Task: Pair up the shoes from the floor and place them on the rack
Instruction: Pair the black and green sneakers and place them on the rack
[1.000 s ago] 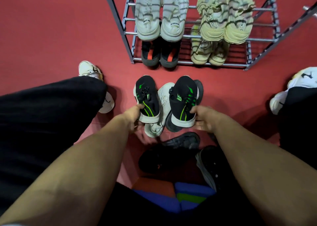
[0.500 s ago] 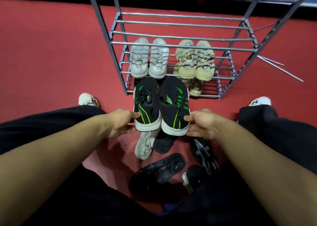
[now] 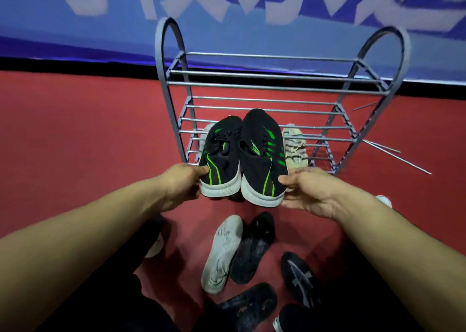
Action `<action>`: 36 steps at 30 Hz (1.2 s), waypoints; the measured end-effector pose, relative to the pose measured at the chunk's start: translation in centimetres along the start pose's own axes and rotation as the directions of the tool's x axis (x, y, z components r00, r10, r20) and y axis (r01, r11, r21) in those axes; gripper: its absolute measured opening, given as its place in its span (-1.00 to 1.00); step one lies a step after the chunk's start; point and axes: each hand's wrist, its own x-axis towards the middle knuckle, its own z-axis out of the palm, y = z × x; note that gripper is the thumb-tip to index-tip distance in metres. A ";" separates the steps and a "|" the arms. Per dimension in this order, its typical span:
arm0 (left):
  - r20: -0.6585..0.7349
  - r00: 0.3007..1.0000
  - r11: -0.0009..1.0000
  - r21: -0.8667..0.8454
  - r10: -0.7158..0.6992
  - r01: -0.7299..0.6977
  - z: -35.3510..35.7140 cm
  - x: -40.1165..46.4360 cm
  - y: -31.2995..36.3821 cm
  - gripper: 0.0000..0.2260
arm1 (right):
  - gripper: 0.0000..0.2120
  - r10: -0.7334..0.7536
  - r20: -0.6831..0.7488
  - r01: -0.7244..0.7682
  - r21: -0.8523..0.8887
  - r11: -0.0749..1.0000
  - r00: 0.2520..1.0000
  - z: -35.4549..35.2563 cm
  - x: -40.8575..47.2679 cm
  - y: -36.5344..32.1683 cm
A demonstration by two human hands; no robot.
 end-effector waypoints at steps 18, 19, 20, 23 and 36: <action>-0.237 0.968 0.983 0.175 0.088 -0.047 -3.8 20.3 7.6 -0.78 | -0.89 -0.129 -0.219 0.074 -0.245 0.967 0.967 3.5 20.2 -11.1; -0.236 0.968 0.982 0.187 0.080 -0.035 -3.9 21.0 7.7 -0.80 | -0.93 -0.123 -0.217 0.063 -0.263 0.963 0.968 3.5 20.8 -11.4; -0.235 0.969 0.978 0.206 0.073 -0.024 -4.0 21.5 7.8 -0.83 | -0.96 -0.114 -0.215 0.052 -0.277 0.960 0.970 3.6 21.3 -11.6; -0.214 0.976 0.951 0.308 0.036 0.033 -4.0 22.1 8.1 -0.83 | -0.87 -0.115 -0.230 0.028 -0.350 0.936 0.966 3.9 23.1 -11.4; -0.423 0.746 0.722 0.683 0.514 -0.111 0.3 15.1 3.6 -0.72 | -0.78 -0.414 -0.283 0.304 -0.362 0.881 0.865 3.0 17.5 -6.4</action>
